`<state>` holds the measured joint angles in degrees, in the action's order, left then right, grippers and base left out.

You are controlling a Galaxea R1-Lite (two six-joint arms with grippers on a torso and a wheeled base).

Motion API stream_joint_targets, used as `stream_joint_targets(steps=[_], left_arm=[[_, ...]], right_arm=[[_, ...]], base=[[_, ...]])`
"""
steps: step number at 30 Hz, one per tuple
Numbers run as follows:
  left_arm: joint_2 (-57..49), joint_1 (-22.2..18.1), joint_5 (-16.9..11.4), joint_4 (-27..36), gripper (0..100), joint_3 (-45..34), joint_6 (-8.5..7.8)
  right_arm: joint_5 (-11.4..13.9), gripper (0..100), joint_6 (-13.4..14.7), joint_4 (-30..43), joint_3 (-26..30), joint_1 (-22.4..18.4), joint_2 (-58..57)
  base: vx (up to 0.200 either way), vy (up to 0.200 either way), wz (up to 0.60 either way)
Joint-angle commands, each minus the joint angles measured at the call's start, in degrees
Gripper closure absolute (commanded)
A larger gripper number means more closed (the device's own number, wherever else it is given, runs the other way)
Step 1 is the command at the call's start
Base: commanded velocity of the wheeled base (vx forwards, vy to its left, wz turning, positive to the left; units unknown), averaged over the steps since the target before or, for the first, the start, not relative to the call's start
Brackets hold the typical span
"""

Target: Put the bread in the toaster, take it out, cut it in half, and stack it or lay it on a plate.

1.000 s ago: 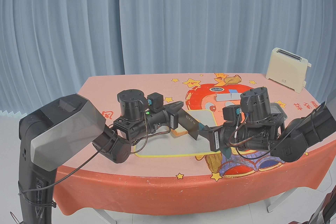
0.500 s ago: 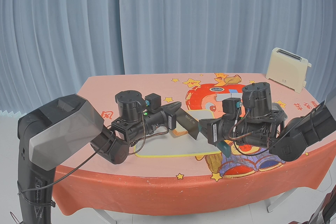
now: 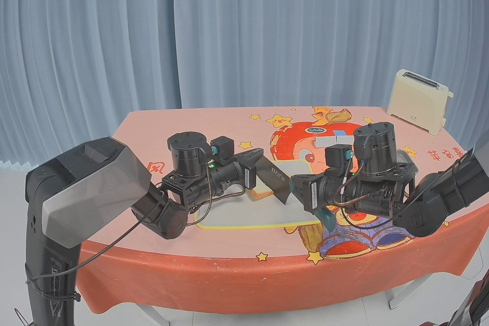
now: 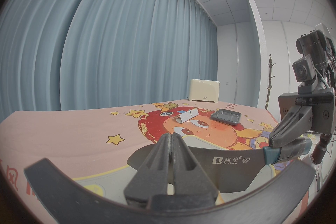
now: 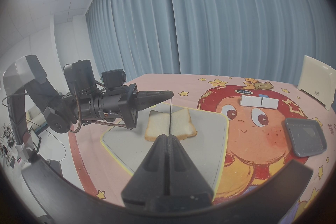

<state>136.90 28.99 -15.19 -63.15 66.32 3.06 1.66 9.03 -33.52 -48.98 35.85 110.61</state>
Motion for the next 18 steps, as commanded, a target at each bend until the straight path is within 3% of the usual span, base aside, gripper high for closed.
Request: stream_joint_targets(steps=[1,18], left_arm=[[0.12,0.10,-0.02,0.04,100,-0.05,0.02],[-1.37,0.01,-0.02,-0.13,100,-2.07,-0.07]], right_arm=[[0.10,100,0.02,0.13,0.03,0.18,0.31],[0.19,100,0.11,-1.02,-0.59,0.62,-0.04]], base=[[0.000,0.000,0.00],[0.000,0.000,0.00]])
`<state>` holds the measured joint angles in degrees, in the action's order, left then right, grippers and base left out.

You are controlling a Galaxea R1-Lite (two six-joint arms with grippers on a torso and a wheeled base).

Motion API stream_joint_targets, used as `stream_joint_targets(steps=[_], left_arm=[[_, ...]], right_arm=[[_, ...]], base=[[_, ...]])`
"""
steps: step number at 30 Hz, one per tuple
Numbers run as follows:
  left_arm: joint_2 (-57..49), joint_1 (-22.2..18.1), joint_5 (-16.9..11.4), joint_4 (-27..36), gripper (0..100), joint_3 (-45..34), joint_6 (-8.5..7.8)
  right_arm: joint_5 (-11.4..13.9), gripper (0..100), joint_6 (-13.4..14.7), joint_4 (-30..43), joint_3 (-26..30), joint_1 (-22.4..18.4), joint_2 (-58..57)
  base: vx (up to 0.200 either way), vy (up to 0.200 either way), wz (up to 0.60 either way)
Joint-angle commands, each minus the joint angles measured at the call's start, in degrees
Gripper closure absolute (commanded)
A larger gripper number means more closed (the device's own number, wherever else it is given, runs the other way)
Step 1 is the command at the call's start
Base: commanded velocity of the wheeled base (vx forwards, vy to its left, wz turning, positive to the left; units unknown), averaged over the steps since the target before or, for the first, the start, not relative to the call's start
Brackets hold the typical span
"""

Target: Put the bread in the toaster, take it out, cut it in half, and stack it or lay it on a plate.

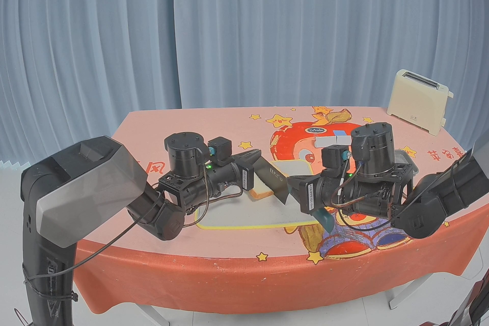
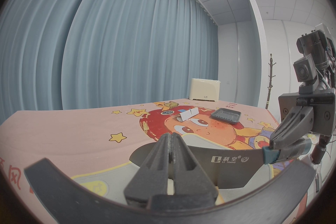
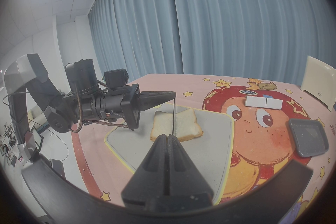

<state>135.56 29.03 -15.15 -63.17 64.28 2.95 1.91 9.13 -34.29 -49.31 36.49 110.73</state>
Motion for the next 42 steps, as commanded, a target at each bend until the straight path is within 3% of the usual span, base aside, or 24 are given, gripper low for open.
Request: stream_joint_targets(steps=[1,14,22,23,28,29,32,33,37,42], left_arm=[[-0.03,-0.02,-0.05,-0.11,100,-0.03,-0.05],[-0.65,-0.11,-0.05,-0.11,100,-0.47,-0.05],[-1.17,-0.02,-0.05,-0.11,100,-1.09,-0.05],[-1.17,-0.02,-0.05,-0.11,100,-1.09,-0.05],[-1.53,-0.02,-0.05,-0.20,100,-1.09,0.04],[-2.41,-0.02,-0.05,-1.60,100,-0.91,0.13],[-4.08,0.15,-0.05,-2.75,100,-0.47,0.21],[-4.43,0.24,0.04,-2.75,100,-0.47,0.21],[-11.46,0.68,0.04,-0.99,100,-0.56,0.30],[-20.69,0.94,0.12,4.20,100,-2.05,0.30]], right_arm=[[0.02,100,0.01,-0.25,-0.44,-0.01,-0.34],[-0.16,100,-0.08,-0.42,-1.49,-0.01,-0.51],[-1.56,100,0.01,-4.64,-0.96,-0.71,-0.60],[-1.74,0,0.01,-4.64,-0.96,-0.80,-0.69],[-2.44,0,1.15,-4.20,-1.58,-2.30,-1.74],[-1.74,0,4.84,-3.68,-2.37,-3.35,-2.71],[-1.47,0,8.62,0.89,-3.25,-3.62,-4.56],[-1.47,0,8.62,1.86,-3.34,-3.62,-4.82],[-1.21,0,9.15,17.42,-5.44,-3.00,-8.77],[-1.65,0,8.36,27.70,-6.50,-3.00,-8.60]], base=[[0.000,0.000,0.00],[0.000,0.000,0.00],[0.000,0.000,0.00],[0.000,0.000,0.00],[0.000,0.000,0.00],[0.000,0.000,0.00],[0.000,0.000,0.00],[0.000,0.000,0.00],[0.000,0.000,0.00],[0.000,0.000,0.00]])
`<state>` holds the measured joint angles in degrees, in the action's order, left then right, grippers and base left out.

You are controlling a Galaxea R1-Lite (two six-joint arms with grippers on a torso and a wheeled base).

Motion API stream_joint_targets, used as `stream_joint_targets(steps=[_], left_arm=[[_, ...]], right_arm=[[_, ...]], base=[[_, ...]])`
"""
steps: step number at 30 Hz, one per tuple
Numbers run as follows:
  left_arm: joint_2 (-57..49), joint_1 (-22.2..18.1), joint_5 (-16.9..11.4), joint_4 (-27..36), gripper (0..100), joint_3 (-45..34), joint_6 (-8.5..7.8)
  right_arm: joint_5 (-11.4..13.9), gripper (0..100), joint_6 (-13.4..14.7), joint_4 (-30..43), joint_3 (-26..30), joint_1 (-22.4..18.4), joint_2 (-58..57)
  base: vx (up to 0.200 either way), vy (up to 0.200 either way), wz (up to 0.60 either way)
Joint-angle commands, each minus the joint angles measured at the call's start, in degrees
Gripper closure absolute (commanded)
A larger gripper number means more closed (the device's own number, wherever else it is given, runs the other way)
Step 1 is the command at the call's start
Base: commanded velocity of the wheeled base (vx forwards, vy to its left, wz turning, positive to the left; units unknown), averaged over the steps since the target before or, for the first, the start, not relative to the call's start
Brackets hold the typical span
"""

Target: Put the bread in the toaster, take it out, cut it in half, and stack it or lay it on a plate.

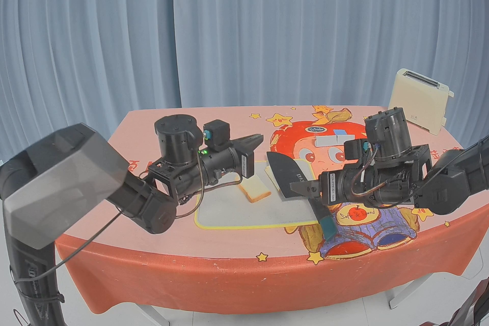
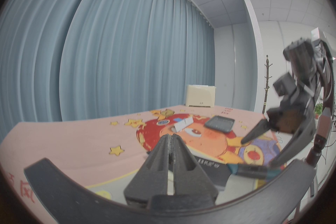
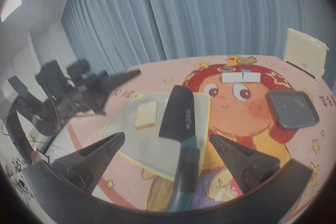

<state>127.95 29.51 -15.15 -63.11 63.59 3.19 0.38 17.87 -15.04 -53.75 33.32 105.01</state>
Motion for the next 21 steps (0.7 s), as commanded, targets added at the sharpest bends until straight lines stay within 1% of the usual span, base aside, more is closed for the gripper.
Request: stream_joint_targets(steps=[1,3,5,7,8,9,10,11,12,14,19,21], left_arm=[[-14.93,0.19,0.30,4.66,100,-2.15,-0.03],[-18.26,-0.33,1.44,5.37,100,-3.91,-0.21],[-21.78,-2.09,2.58,5.81,100,-6.63,-0.29],[-25.47,-4.46,2.76,5.72,100,-10.24,-0.29],[-25.47,-4.46,2.76,5.72,100,-10.24,-0.29],[-29.16,-7.01,2.85,5.54,100,-14.54,-0.29],[-29.78,-7.45,2.85,5.45,100,-15.25,-0.29],[-33.12,-10.09,2.85,5.10,100,-19.47,-0.29],[-34.88,-11.41,2.67,5.10,100,-21.57,-0.29],[-39.80,-14.04,2.58,4.75,100,-27.20,-0.29],[-48.15,-17.38,2.50,4.05,100,-37.13,-0.47],[-52.72,-20.11,2.58,4.05,100,-42.49,-1.61]], right_arm=[[-0.29,0,-0.47,8.89,-2.06,0.26,-2.79],[-0.82,0,-0.56,8.80,-2.15,0.43,-2.44],[-1.26,0,-0.56,8.80,-2.15,0.78,-2.00],[-2.40,0,-0.91,8.80,-2.06,0.61,-1.21],[-2.40,0,-0.91,8.80,-2.06,0.61,-1.21],[-3.98,0,-1.96,8.80,-1.89,0.35,-0.16],[-4.25,0,-2.14,8.80,-1.89,0.26,0.11],[-5.56,0,-3.19,8.63,-1.89,0.26,1.25],[-6.00,0,-3.37,8.63,-1.80,0.26,1.51],[-6.18,0,-3.46,8.63,-1.80,0.26,1.78],[-6.27,0,-3.46,8.63,-1.62,0.26,1.69],[-6.18,0,-3.46,8.63,-1.27,0.26,1.60]], base=[[0.000,0.000,0.00],[0.000,0.000,0.00],[0.000,0.000,0.00],[0.000,0.000,0.00],[0.000,0.000,0.00],[0.000,0.000,0.00],[0.000,0.000,0.00],[0.000,0.000,0.00],[0.000,0.000,0.00],[0.000,0.000,0.00],[0.000,0.000,0.00],[0.000,0.000,0.00]])
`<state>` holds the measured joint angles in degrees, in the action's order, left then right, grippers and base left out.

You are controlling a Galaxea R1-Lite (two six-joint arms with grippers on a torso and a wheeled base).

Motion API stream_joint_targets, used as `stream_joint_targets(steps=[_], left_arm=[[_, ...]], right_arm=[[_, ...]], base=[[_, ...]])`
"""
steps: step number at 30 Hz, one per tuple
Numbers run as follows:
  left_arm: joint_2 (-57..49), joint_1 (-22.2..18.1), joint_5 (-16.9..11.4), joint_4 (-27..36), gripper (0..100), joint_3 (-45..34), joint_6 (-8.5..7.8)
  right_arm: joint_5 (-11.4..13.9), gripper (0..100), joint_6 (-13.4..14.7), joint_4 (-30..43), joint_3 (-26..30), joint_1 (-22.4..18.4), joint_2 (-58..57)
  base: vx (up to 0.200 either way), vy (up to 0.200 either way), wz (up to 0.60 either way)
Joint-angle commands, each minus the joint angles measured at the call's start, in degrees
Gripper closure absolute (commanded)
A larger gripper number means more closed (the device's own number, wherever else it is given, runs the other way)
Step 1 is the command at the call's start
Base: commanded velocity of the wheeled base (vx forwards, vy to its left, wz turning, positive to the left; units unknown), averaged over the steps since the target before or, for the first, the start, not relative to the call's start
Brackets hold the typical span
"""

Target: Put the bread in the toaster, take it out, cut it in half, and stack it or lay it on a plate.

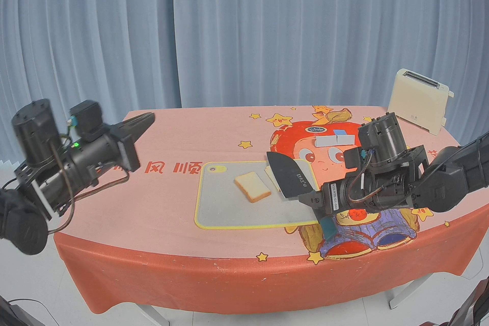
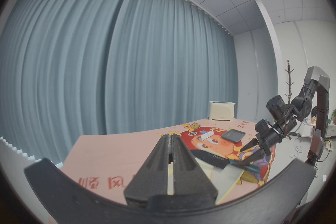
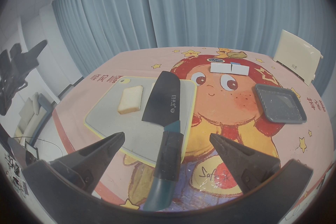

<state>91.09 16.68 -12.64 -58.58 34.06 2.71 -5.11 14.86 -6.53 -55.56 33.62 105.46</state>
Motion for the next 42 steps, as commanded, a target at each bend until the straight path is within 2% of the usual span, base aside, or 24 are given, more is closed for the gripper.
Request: stream_joint_targets(steps=[1,4,7,9,11,14,15,16,17,18,19,20,21,23,25,30,33,35,36,42], left_arm=[[-18.23,-8.94,-0.10,-0.57,100,-15.87,-1.92],[-25.26,-12.11,-0.54,-1.19,100,-23.51,-2.71],[-30.27,-13.07,-0.63,-1.28,100,-28.08,-2.88],[-37.91,-13.95,-0.98,-0.31,100,-33.53,-2.88],[-43.80,-14.74,-0.63,3.91,100,-34.06,-2.62],[-56.72,-17.47,-0.63,15.25,100,-33.88,-2.97],[-57.95,-17.64,-0.63,16.56,100,-33.88,-2.88],[-65.16,-17.73,-0.63,25.53,100,-33.80,-2.88],[-68.94,-17.64,-0.63,31.15,100,-33.71,-2.97],[-72.19,-17.64,-0.63,35.55,100,-33.45,-3.06],[-73.25,-17.64,-0.63,36.95,100,-33.36,-3.06],[-79.66,-17.64,-0.63,44.43,100,-32.30,-3.41],[-83.35,-17.64,-0.63,48.64,100,-31.78,-3.59],[-88.80,-17.56,-0.63,55.59,100,-30.90,-3.76],[-91.09,-17.38,-0.54,59.72,100,-30.98,-3.85],[-91.09,-17.29,1.13,59.10,100,-32.30,-3.32],[-91.09,-17.20,5.96,59.45,100,-32.13,-3.32],[-91.09,-17.20,10.62,59.81,100,-32.48,-3.50],[-91.09,-17.20,11.59,59.89,100,-33.27,-3.67],[-91.09,-17.12,11.67,59.45,100,-33.62,-3.76]], right_arm=[[-0.69,0,-0.45,0.12,0.72,0.13,1.15],[-0.69,0,-0.45,0.12,1.16,0.57,1.06],[-0.69,0,-0.45,0.12,1.16,0.57,1.33],[-0.78,0,-0.45,0.12,1.25,0.57,1.59],[-0.96,0,-0.45,-0.06,1.25,0.57,1.94],[-1.84,0,-0.45,-0.06,1.34,0.57,2.12],[-1.92,0,-0.45,-0.06,1.25,0.57,2.12],[-2.27,0,-0.45,-0.06,1.25,0.57,2.21],[-2.36,0,-0.45,-0.06,1.25,0.48,2.29],[-2.36,0,-0.45,-0.06,1.25,0.57,2.38],[-2.36,0,-0.45,-0.06,1.25,0.57,2.38],[-2.45,0,-0.53,-0.06,1.34,0.66,2.73],[-2.45,0,-0.45,-0.06,1.34,0.83,3.00],[-2.45,0,-0.45,-0.06,1.25,1.10,3.26],[-2.45,0,-0.45,-0.06,1.25,1.10,3.61],[-2.98,0,-0.45,-0.15,0.98,1.18,5.63],[-4.47,0,-0.45,-0.15,0.63,1.71,6.60],[-5.26,0,-0.45,-0.15,0.63,1.71,6.60],[-5.70,0,-0.53,-0.15,0.55,1.71,6.60],[-7.20,0,-0.62,-0.23,0.72,2.06,6.34]], base=[[0.000,0.000,0.00],[0.000,0.000,0.00],[0.000,0.000,0.00],[0.000,0.000,0.00],[0.000,0.000,0.00],[0.000,0.000,0.00],[0.000,0.000,0.00],[0.000,0.000,0.00],[0.000,0.000,0.00],[0.000,0.000,0.00],[0.000,0.000,0.00],[0.000,0.000,0.00],[0.000,0.000,0.00],[0.000,0.000,0.00],[0.000,0.000,0.00],[0.000,0.000,0.00],[0.000,0.000,0.00],[0.000,0.000,0.00],[0.000,0.000,0.00],[0.000,0.000,0.00]])
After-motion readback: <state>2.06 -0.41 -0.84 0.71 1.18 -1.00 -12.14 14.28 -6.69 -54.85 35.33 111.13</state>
